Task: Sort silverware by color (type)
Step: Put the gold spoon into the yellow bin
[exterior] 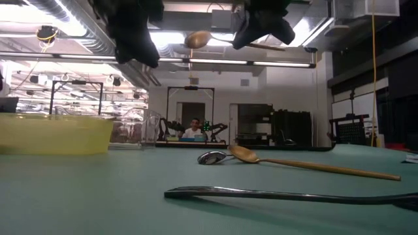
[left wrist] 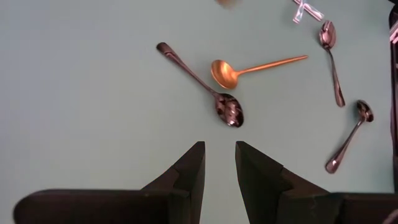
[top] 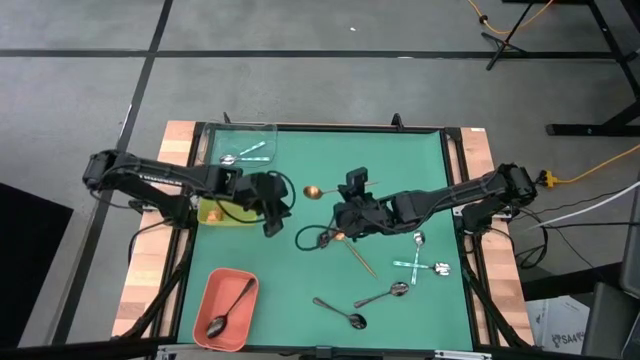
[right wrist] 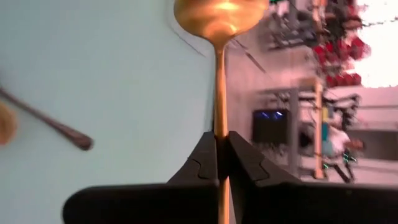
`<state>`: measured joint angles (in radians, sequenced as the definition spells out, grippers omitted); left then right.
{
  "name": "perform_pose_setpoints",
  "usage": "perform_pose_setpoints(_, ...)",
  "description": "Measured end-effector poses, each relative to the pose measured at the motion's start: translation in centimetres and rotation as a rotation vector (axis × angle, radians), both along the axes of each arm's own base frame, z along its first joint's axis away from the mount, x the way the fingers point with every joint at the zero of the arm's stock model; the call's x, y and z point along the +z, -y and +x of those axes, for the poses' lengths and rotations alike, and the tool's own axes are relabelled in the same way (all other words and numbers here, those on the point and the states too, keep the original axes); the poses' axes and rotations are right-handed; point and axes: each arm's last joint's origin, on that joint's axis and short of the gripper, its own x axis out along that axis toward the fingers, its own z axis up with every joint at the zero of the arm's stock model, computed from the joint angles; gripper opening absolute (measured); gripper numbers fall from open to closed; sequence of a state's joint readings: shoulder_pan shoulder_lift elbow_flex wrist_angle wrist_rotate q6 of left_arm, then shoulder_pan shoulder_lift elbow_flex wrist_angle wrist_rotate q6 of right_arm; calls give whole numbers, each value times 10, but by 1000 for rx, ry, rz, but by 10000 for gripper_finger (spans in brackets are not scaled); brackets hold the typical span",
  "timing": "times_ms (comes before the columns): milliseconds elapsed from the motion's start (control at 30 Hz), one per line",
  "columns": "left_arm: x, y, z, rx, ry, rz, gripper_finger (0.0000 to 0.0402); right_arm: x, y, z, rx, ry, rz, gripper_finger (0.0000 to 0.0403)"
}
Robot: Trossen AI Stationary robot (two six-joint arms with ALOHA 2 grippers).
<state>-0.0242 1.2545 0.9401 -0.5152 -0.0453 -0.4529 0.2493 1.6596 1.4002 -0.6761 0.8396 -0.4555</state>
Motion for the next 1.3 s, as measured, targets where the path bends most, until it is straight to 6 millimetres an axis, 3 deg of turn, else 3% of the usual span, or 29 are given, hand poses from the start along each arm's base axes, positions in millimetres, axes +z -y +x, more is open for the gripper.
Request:
perform_pose_setpoints(333,1,-38,-2,21,14,-63,83,-2,-2,1,169,-122,-11,1)
perform_pose_setpoints(533,10,-52,4,-51,152,-173,83,0,-3,4,225,-139,-62,1)
perform_pose_setpoints(833,22,-58,10,-70,297,-316,83,5,-4,9,313,-162,-154,1)
perform_pose_setpoints(1300,32,-57,15,-103,397,-376,83,12,-8,17,460,-144,-229,1)
